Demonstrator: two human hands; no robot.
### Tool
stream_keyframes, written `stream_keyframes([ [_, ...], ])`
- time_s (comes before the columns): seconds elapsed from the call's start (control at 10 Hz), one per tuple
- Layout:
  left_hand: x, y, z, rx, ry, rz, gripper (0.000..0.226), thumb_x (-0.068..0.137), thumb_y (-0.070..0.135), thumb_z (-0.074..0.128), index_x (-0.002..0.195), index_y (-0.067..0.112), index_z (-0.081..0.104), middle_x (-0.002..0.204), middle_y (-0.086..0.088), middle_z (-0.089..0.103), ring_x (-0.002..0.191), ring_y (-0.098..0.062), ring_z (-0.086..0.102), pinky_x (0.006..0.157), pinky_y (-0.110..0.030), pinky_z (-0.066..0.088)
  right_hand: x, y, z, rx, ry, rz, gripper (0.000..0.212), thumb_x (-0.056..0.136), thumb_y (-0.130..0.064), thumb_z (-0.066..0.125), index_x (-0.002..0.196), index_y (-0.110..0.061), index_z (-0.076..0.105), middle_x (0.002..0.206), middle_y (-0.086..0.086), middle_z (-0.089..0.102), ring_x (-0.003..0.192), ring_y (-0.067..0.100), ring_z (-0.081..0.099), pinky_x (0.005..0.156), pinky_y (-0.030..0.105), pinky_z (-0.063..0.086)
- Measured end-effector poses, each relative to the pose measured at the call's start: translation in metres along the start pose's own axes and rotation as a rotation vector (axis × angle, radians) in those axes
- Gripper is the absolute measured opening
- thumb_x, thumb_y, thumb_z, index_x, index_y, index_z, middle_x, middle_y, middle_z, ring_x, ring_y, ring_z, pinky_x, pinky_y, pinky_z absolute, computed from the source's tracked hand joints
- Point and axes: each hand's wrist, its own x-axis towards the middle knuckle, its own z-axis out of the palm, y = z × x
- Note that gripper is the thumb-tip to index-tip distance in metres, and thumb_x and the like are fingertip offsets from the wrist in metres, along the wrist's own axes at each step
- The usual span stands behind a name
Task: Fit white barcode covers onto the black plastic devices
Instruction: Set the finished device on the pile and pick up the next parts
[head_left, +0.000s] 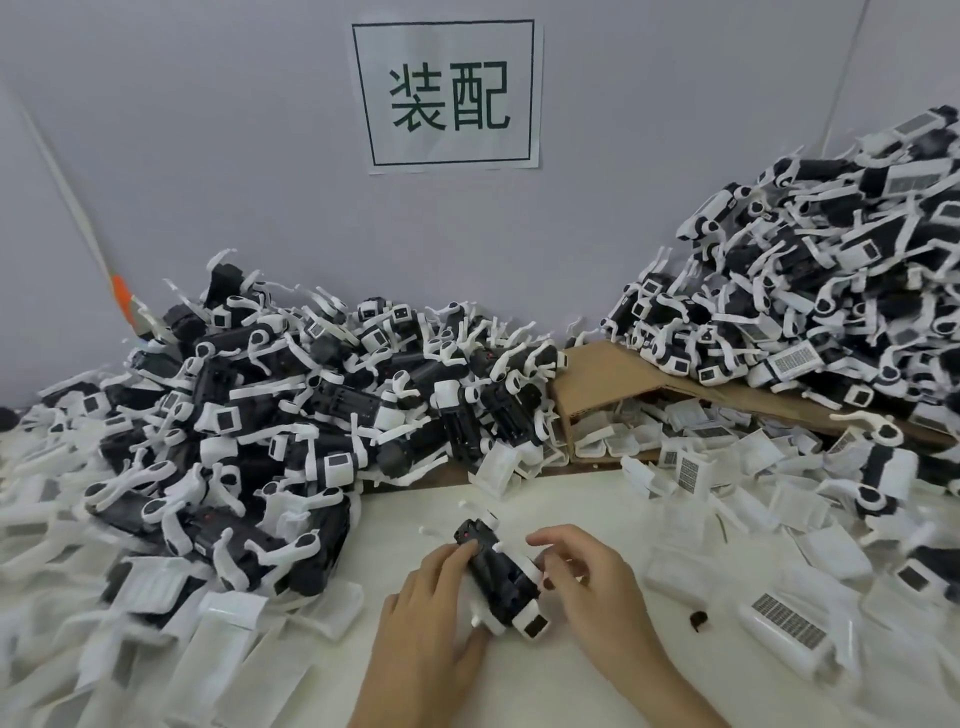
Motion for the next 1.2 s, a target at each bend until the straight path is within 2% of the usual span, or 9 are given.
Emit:
stream_keyframes([
  [0.1,-0.003,0.0,0.002,0.048,0.011,0.034,0.077,0.095,0.046,0.05,0.137,0.058,-0.013,0.156,0.022,0.007,0.14,-0.001,0.027,0.096,-0.018,0.027,-0.004,-0.004,0.002,-0.006,-0.009,-0.047,0.034,0.097,-0.007,0.056,0.09,-0.036,0.072,0.084,-0.017,0.069,0.073,0.008,0.066,0.068,0.016,0.047],
  [0.2,-0.002,0.002,0.001,0.082,-0.027,0.004,0.075,0.093,0.046,0.057,0.149,0.053,0.007,0.16,0.018,0.007,0.143,-0.005,0.026,0.101,-0.021,0.03,-0.006,-0.008,-0.002,0.006,-0.025,-0.114,0.041,0.095,-0.001,0.055,0.092,-0.038,0.071,0.087,-0.019,0.071,0.078,0.004,0.067,0.07,0.014,0.047],
  [0.3,-0.001,0.007,-0.007,0.134,-0.01,0.033,0.086,0.054,0.038,0.094,0.133,0.025,0.061,0.145,-0.004,0.053,0.12,-0.028,0.063,0.085,-0.041,0.054,-0.008,-0.013,-0.006,-0.025,-0.058,-0.192,0.046,0.094,0.001,0.052,0.097,-0.04,0.071,0.095,-0.023,0.073,0.088,0.002,0.068,0.077,0.015,0.049],
  [0.4,-0.002,0.005,-0.009,0.161,0.102,0.085,0.09,0.029,0.027,0.099,0.112,0.027,0.066,0.123,-0.01,0.069,0.1,-0.035,0.072,0.065,-0.043,0.058,-0.01,-0.016,-0.008,-0.035,-0.088,-0.242,0.048,0.093,0.004,0.051,0.1,-0.038,0.073,0.097,-0.023,0.074,0.092,0.004,0.069,0.081,0.018,0.05],
  [0.6,-0.003,0.008,-0.014,0.019,0.254,0.133,0.069,0.064,0.049,0.074,0.129,0.025,0.066,0.134,0.0,0.064,0.121,-0.022,0.059,0.089,-0.043,0.051,-0.015,-0.022,-0.01,0.074,-0.069,-0.315,0.055,0.08,0.009,0.049,0.108,-0.03,0.076,0.104,-0.016,0.075,0.103,0.009,0.069,0.083,0.017,0.052],
  [0.8,-0.004,0.018,-0.015,-0.131,0.443,0.157,0.051,0.084,0.056,0.058,0.124,0.024,0.057,0.116,0.011,0.067,0.107,-0.008,0.058,0.092,-0.034,0.037,-0.008,-0.022,-0.017,0.581,-0.275,-0.097,0.059,0.089,0.024,0.041,0.128,-0.015,0.064,0.122,0.007,0.072,0.117,0.023,0.067,0.087,0.032,0.058],
  [1.0,-0.008,0.025,-0.021,-0.588,0.437,-0.104,0.042,0.082,0.056,0.06,0.122,0.042,0.058,0.113,0.031,0.063,0.115,-0.006,0.055,0.099,-0.028,0.041,-0.011,-0.016,-0.008,0.075,-0.214,-0.212,0.054,0.09,-0.004,0.068,0.13,-0.039,0.058,0.128,-0.026,0.063,0.123,-0.002,0.057,0.097,0.02,0.048],
  [1.1,-0.006,0.028,-0.03,-1.052,0.379,-0.35,0.033,0.091,0.055,0.062,0.111,0.029,0.067,0.101,0.018,0.073,0.102,-0.008,0.067,0.07,-0.013,0.052,-0.015,-0.009,0.002,-0.114,-0.288,-0.219,0.052,0.092,-0.036,0.068,0.134,-0.055,0.043,0.136,-0.04,0.045,0.128,-0.012,0.044,0.102,0.017,0.04],
  [1.2,0.002,0.031,-0.037,-1.428,0.235,-0.565,0.043,0.102,0.048,0.035,0.112,0.02,0.066,0.111,0.002,0.073,0.108,-0.013,0.065,0.089,-0.032,0.05,-0.018,-0.005,0.01,-0.162,-0.372,-0.212,0.069,0.082,-0.07,0.062,0.139,-0.063,0.024,0.142,-0.043,0.033,0.13,-0.016,0.038,0.105,0.02,0.037],
])
